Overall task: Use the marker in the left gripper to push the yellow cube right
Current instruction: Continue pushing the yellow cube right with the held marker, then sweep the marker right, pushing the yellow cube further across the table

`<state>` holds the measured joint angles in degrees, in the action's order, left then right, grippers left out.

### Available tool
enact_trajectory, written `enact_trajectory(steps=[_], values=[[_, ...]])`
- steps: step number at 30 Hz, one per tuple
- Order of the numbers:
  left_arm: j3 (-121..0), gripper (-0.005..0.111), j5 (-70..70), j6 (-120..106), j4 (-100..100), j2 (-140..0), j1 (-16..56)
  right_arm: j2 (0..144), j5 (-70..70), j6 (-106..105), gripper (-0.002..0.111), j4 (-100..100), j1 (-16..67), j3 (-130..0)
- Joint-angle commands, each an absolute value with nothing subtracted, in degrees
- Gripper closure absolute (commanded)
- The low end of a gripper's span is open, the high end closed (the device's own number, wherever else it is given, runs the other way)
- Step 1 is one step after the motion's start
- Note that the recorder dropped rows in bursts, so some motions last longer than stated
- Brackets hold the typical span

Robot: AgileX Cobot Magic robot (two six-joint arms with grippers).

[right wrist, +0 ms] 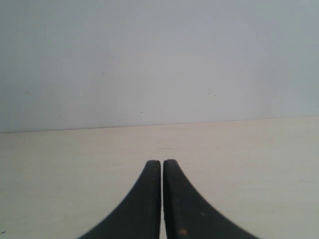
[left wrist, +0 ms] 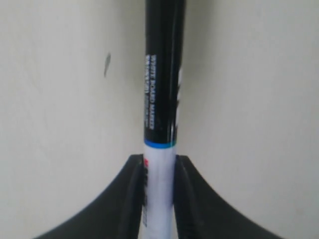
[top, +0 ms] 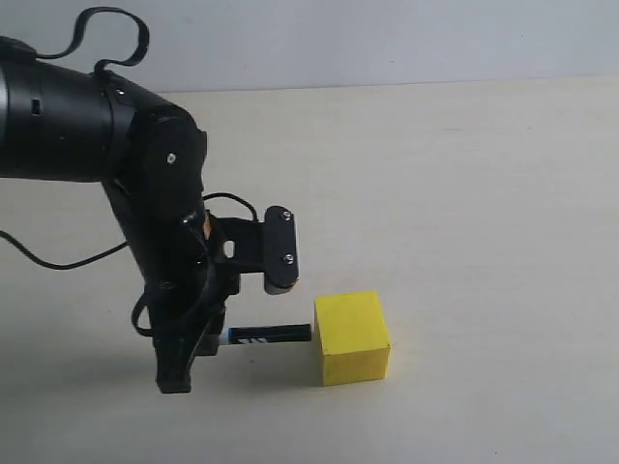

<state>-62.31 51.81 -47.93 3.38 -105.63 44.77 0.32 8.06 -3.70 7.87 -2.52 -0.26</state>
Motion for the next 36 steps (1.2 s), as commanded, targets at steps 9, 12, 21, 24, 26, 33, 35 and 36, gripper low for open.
enact_trajectory(steps=[9,12,21,24,26,33,35,36], values=[[-70.8,0.107,60.21,-47.56,1.13,-110.75,47.98,0.0,7.59,-4.24,0.106,7.57,-2.71,0.0],[-70.8,0.107,65.27,-45.19,-4.25,-110.65,47.98,0.0,7.59,-4.24,0.106,7.57,-2.71,0.0],[-70.8,0.107,61.47,-41.48,-2.24,-110.65,47.55,0.0,7.59,-4.24,0.106,7.57,-2.71,0.0],[-70.8,0.107,57.37,-42.12,-0.52,-110.65,48.31,0.0,7.59,-4.24,0.106,7.57,-2.71,0.0],[-70.94,0.107,55.6,-42.14,0.0,-111.03,49.39,0.0,7.59,-4.24,0.106,7.57,-2.71,0.0],[-77.52,0.107,56.32,-42.62,1.01,-115.53,53.5,0.0,7.59,-4.24,0.106,7.57,-2.71,0.0],[-78.72,0.107,58.2,-42.62,0.69,-116.19,53.79,0.0,7.59,-4.24,0.106,7.57,-2.71,0.0],[-79.13,0.107,59.36,-42.78,0.53,-116.3,53.79,0.0,7.59,-4.24,0.106,7.57,-2.71,0.0]])
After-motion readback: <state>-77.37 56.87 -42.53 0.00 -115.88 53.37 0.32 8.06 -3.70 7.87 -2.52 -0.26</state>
